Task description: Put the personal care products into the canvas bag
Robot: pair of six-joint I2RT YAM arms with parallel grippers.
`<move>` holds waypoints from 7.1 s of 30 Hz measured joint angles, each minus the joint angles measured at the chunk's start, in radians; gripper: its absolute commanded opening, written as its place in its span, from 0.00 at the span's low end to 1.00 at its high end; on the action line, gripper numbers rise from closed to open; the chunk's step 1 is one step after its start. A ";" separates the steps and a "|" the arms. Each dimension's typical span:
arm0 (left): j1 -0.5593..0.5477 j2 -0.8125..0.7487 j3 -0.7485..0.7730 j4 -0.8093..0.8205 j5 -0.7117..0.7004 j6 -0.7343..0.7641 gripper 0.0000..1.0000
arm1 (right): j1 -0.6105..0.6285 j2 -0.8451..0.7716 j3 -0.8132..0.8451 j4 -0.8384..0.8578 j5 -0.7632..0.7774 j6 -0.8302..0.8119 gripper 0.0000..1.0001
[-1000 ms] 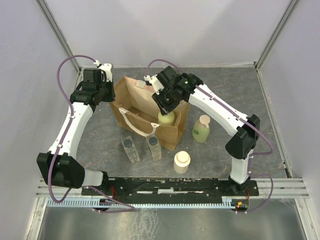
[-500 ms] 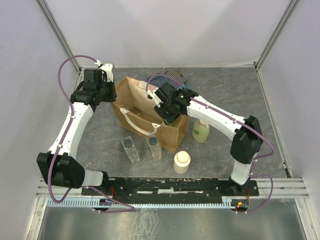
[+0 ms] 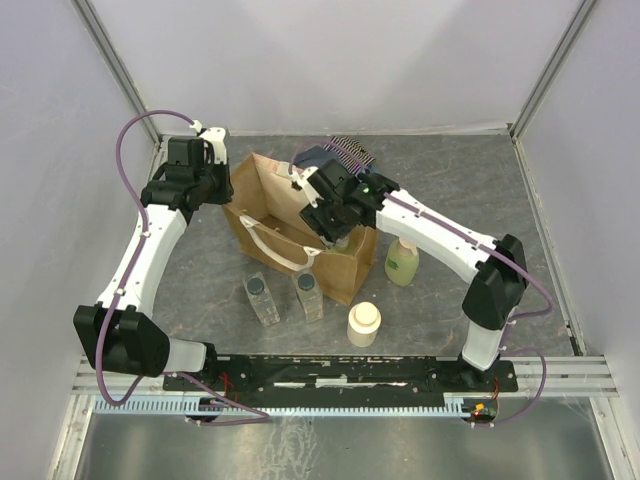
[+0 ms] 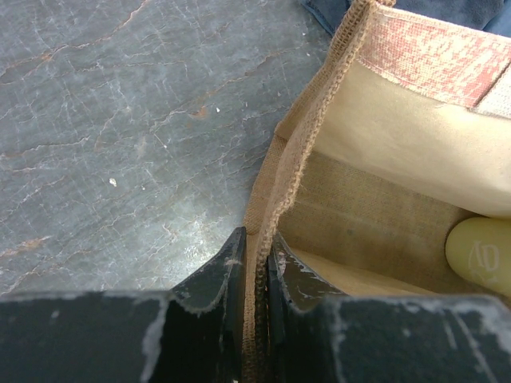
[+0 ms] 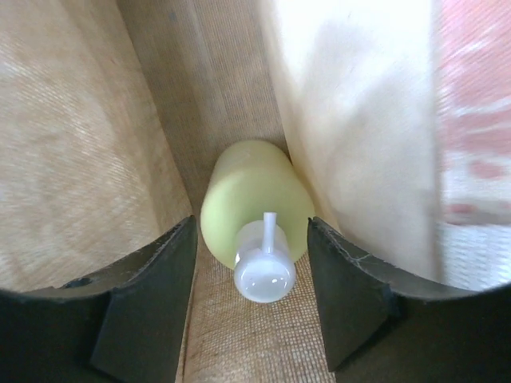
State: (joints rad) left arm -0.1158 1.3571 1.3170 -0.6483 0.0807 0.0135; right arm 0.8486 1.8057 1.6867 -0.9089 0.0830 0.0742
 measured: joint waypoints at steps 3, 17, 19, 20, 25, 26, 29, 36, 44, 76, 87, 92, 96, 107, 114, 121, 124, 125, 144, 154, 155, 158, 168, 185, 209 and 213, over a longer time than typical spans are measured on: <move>0.000 0.000 0.000 0.000 0.000 0.000 0.21 | 0.003 -0.001 0.087 -0.013 0.001 0.004 0.73; 0.000 0.000 0.000 0.001 -0.011 0.000 0.24 | -0.009 -0.318 0.153 -0.074 0.272 0.148 0.94; 0.000 0.000 0.000 0.000 -0.011 0.000 0.24 | -0.034 -0.377 0.138 -0.115 0.337 0.195 0.94; 0.000 0.000 0.000 0.001 -0.011 0.000 0.24 | -0.055 -0.404 0.124 -0.142 0.366 0.225 0.94; 0.000 0.000 0.000 0.001 -0.011 0.000 0.24 | -0.159 -0.493 -0.010 -0.271 0.453 0.371 0.95; 0.000 0.000 0.000 0.001 -0.011 0.000 0.24 | -0.171 -0.504 -0.047 -0.288 0.454 0.394 0.95; 0.000 0.000 0.000 0.001 -0.011 0.000 0.24 | -0.192 -0.520 -0.158 -0.313 0.439 0.444 0.96; 0.000 0.000 0.000 0.001 -0.011 0.000 0.21 | -0.199 -0.520 -0.301 -0.290 0.347 0.476 0.96; 0.000 0.000 0.000 0.000 -0.013 0.000 0.17 | -0.199 -0.480 -0.333 -0.204 0.290 0.454 0.96; -0.004 0.000 0.000 -0.003 -0.046 0.000 0.17 | -0.294 -0.365 -0.369 -0.084 0.139 0.354 0.48; -0.003 0.000 0.000 -0.003 -0.046 0.000 0.17 | -0.294 -0.340 -0.287 -0.219 0.166 0.333 0.15; -0.004 0.000 0.000 -0.004 -0.045 0.000 0.17 | -0.294 -0.323 -0.059 -0.352 0.266 0.289 0.13; -0.003 0.000 0.000 -0.004 -0.045 0.000 0.17 | -0.295 -0.317 0.203 -0.390 0.336 0.226 0.12; -0.003 0.000 0.000 -0.003 -0.043 0.000 0.17 | -0.301 -0.186 0.684 -0.253 0.172 -0.011 0.07; -0.003 0.000 0.000 -0.003 -0.041 0.000 0.17 | -0.284 -0.085 0.688 -0.077 -0.192 -0.028 0.04; -0.004 -0.006 0.000 -0.007 -0.042 -0.001 0.17 | -0.227 -0.011 0.684 0.095 -0.336 0.021 0.04; -0.004 -0.013 0.000 -0.009 -0.042 -0.001 0.17 | -0.182 0.009 0.678 0.145 -0.357 0.031 0.04; -0.004 -0.015 0.000 -0.009 -0.042 -0.001 0.17 | -0.166 0.014 0.671 0.155 -0.362 0.033 0.04; -0.003 -0.043 -0.015 -0.016 -0.049 -0.001 0.17 | -0.071 0.084 0.350 0.158 -0.299 0.006 0.01; -0.003 -0.048 -0.015 -0.017 -0.050 -0.001 0.17 | -0.002 0.039 0.166 0.115 -0.198 -0.038 0.01; -0.004 -0.048 -0.015 -0.018 -0.050 -0.001 0.17 | 0.007 0.036 0.153 0.111 -0.185 -0.041 0.01; -0.004 -0.048 -0.015 -0.023 -0.050 -0.001 0.17 | 0.035 0.023 0.117 0.103 -0.144 -0.052 0.01; -0.004 -0.048 -0.015 -0.029 -0.050 -0.001 0.17 | 0.093 0.005 0.100 0.078 -0.046 -0.073 0.01; -0.003 -0.048 -0.015 -0.034 -0.050 -0.001 0.17 | 0.113 0.095 0.116 0.090 -0.016 -0.076 0.18; -0.003 -0.048 -0.015 -0.033 -0.054 -0.001 0.16 | 0.114 -0.182 0.192 0.086 0.243 0.008 0.96; -0.003 -0.048 -0.015 -0.033 -0.053 -0.001 0.16 | 0.114 -0.369 0.078 0.019 0.308 0.075 0.93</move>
State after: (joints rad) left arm -0.1192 1.3090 1.3022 -0.6815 0.0273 0.0128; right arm 0.9623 1.4368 1.7649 -0.8902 0.3912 0.1493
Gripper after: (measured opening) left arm 0.196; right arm 0.956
